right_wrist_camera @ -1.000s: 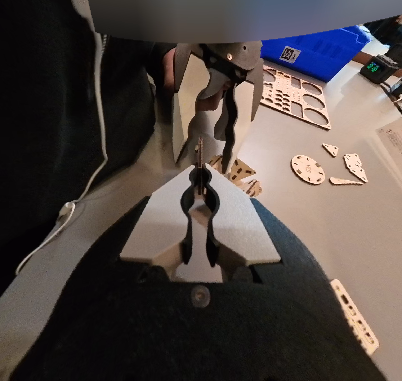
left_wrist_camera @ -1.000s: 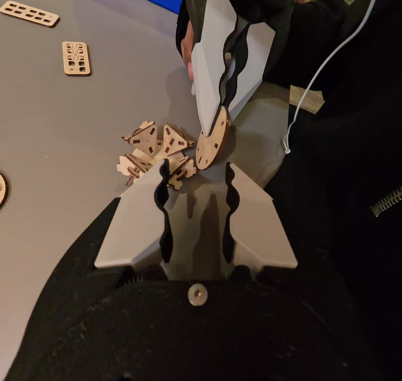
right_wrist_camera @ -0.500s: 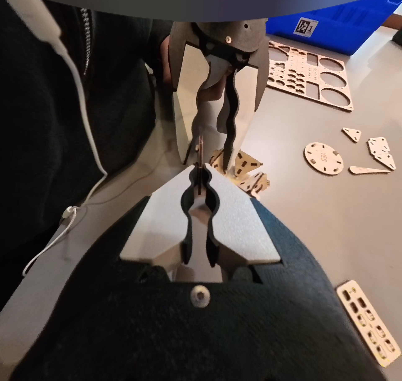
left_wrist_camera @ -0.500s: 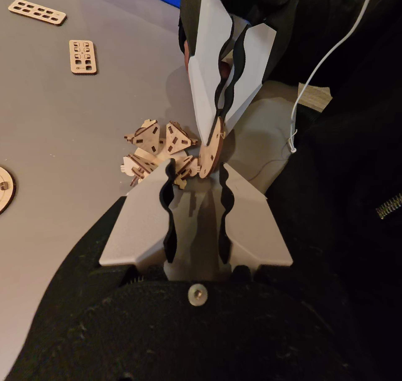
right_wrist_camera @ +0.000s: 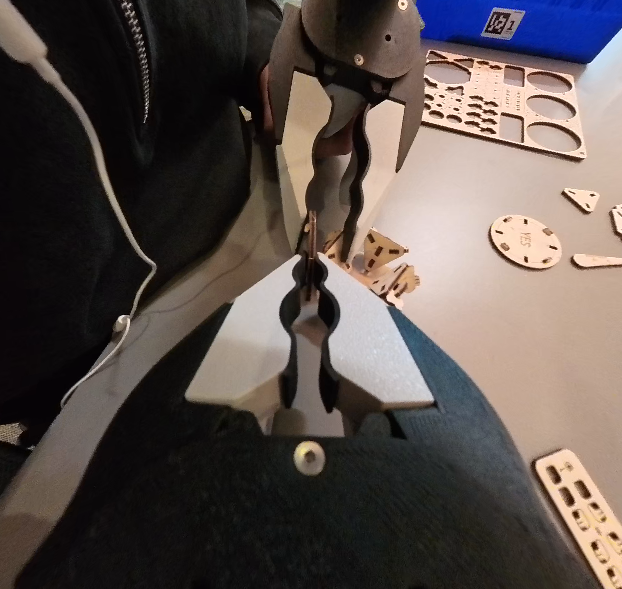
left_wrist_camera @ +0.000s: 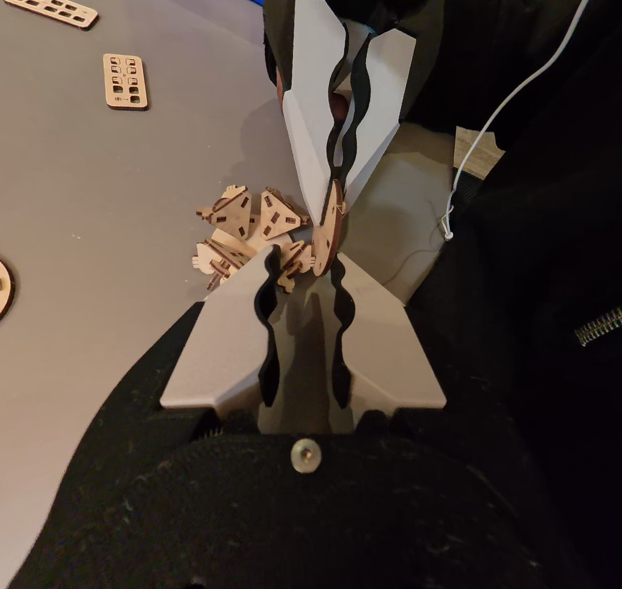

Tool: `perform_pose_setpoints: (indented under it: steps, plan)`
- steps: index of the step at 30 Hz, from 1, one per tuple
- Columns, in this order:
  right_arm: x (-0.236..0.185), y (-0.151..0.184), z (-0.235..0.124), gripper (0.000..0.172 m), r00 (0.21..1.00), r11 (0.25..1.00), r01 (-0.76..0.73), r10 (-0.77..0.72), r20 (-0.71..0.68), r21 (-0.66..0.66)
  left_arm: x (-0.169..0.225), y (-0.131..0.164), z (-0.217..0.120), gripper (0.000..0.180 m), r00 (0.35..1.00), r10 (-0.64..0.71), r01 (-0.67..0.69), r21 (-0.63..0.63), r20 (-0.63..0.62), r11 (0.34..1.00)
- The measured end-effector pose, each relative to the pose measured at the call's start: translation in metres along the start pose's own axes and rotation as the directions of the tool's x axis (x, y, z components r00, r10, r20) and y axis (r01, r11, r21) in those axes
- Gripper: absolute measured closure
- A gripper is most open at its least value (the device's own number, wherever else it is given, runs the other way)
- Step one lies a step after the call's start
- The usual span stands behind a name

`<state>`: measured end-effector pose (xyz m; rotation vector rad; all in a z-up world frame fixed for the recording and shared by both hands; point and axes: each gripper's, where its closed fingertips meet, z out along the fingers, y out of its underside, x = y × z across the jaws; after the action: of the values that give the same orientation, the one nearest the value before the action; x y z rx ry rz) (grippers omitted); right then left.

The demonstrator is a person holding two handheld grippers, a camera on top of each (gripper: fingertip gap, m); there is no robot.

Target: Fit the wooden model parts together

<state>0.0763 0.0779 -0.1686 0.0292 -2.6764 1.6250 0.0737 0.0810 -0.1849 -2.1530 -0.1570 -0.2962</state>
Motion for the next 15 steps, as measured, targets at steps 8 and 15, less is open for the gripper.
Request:
perform_pose_setpoints:
  steps: [8, 15]
  plan:
    - [-0.0003, 0.0003, -0.0007, 0.171, 0.999, 1.0, -0.026, 0.026, 0.048, -0.001, 0.0013, -0.0002, 0.0007, 0.155, 1.0, 0.003, -0.003, -0.002, -0.014, 1.0]
    - [-0.0008, 0.0011, -0.0011, 0.171, 0.997, 1.0, -0.028, 0.028, 0.072, -0.005, 0.002, -0.0001, 0.0009, 0.155, 1.0, 0.004, -0.004, -0.004, -0.02, 1.0]
